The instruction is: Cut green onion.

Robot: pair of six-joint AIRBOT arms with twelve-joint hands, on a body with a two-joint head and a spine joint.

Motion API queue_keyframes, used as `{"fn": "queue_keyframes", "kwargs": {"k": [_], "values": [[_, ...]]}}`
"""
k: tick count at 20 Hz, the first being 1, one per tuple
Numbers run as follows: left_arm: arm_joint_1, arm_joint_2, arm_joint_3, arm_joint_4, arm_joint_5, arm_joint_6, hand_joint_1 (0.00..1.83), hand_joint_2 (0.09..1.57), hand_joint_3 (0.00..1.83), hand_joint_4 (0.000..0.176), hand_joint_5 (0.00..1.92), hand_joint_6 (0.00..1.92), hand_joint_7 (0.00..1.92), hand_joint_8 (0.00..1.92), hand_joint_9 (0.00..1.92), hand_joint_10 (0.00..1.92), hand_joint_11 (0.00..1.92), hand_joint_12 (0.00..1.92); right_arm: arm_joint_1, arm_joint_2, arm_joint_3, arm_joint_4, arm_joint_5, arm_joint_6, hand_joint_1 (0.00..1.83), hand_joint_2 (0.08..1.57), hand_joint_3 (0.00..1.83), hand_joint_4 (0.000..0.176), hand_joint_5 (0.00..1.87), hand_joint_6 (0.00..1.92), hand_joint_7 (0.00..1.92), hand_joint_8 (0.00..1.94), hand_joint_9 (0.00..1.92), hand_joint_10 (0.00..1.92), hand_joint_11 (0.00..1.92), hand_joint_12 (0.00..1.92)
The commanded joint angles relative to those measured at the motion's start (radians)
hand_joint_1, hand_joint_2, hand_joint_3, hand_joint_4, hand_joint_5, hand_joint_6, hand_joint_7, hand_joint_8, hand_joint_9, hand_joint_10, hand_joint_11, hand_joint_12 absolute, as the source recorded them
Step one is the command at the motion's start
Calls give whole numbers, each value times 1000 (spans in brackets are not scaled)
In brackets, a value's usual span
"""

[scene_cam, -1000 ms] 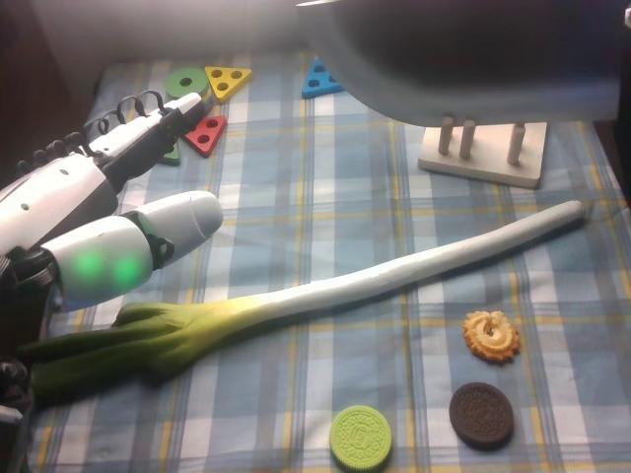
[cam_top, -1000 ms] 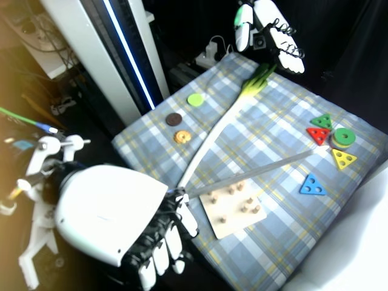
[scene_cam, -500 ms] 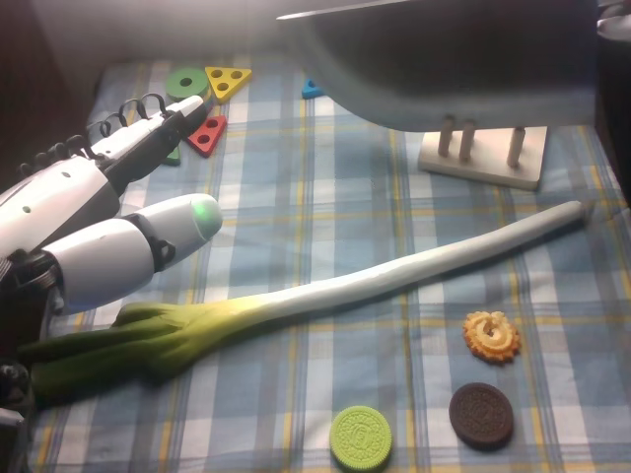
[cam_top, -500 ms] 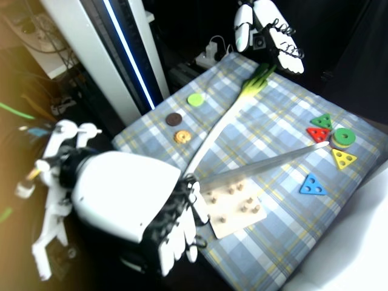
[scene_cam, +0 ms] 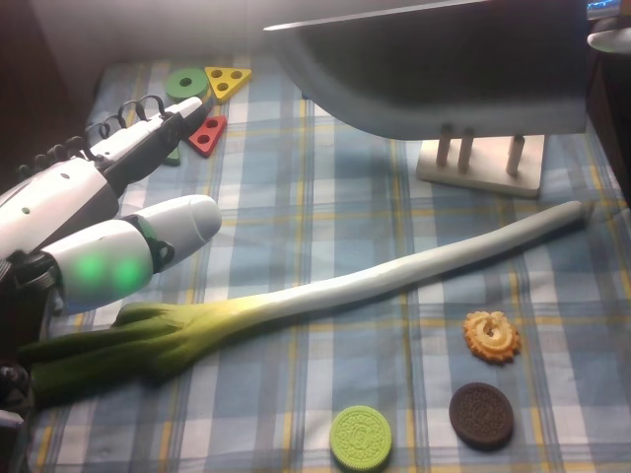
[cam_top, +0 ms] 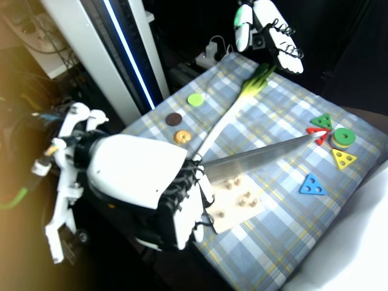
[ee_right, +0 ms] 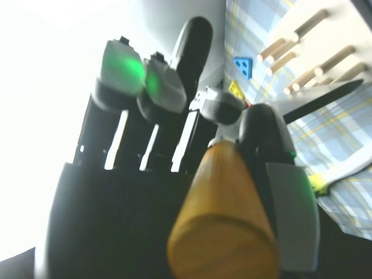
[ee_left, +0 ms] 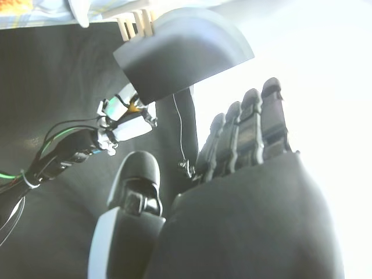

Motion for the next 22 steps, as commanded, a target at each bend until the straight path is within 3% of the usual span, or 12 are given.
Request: {"fn": "queue_keyframes", "kwargs": {"k": [1, 8, 10, 15, 16, 18, 22], "values": [[-8, -4, -1, 19, -118, -7, 0, 1361, 4, 0, 0, 0, 0, 0, 0, 0, 0, 0, 20, 9, -3, -6, 57, -4, 312, 1467, 0, 176, 1076, 1921, 1281, 1941, 1359, 1921, 1382, 1921], [-7, -9, 2, 21, -117, -7, 0, 1361, 3, 0, 0, 0, 0, 0, 0, 0, 0, 0, 71, 9, 2, -70, 17, -4, 221, 1456, 0, 176, 1000, 1921, 1195, 1941, 1299, 1921, 1348, 1921], [-7, -10, 2, 21, -118, -7, 0, 1350, 0, 0, 0, 0, 0, 0, 0, 0, 0, 0, 77, 9, 6, -71, 15, -4, 332, 1438, 0, 176, 1064, 1921, 1234, 1941, 1316, 1921, 1369, 1921], [-6, -14, 2, 22, -116, -7, 0, 1352, 0, 0, 0, 0, 0, 0, 0, 0, 0, 0, 78, 9, -2, -77, -3, -4, 243, 1437, 5, 176, 1074, 1921, 1250, 1941, 1343, 1921, 1395, 1921], [-4, -14, 2, 22, -116, -8, 0, 1351, 0, 0, 0, 0, 0, 0, 0, 0, 0, 0, 78, 10, -4, -81, -5, -4, 155, 1446, 8, 176, 1052, 1921, 1223, 1941, 1313, 1921, 1353, 1921], [0, -15, 2, 22, -120, -11, 0, 1345, 0, 0, 0, 0, 0, 0, 0, 0, 0, 0, 78, 24, -15, -91, -10, -4, 167, 1459, 3, 176, 1024, 1921, 1277, 1941, 1385, 1921, 1434, 1921], [1, -18, 2, 22, -120, -11, 0, 1344, 0, 0, 0, 0, 0, 0, 0, 0, 0, 0, 78, 42, -24, -93, -19, -4, 123, 1434, 0, 175, 1142, 1921, 1349, 1941, 1425, 1921, 1447, 1921]]}}
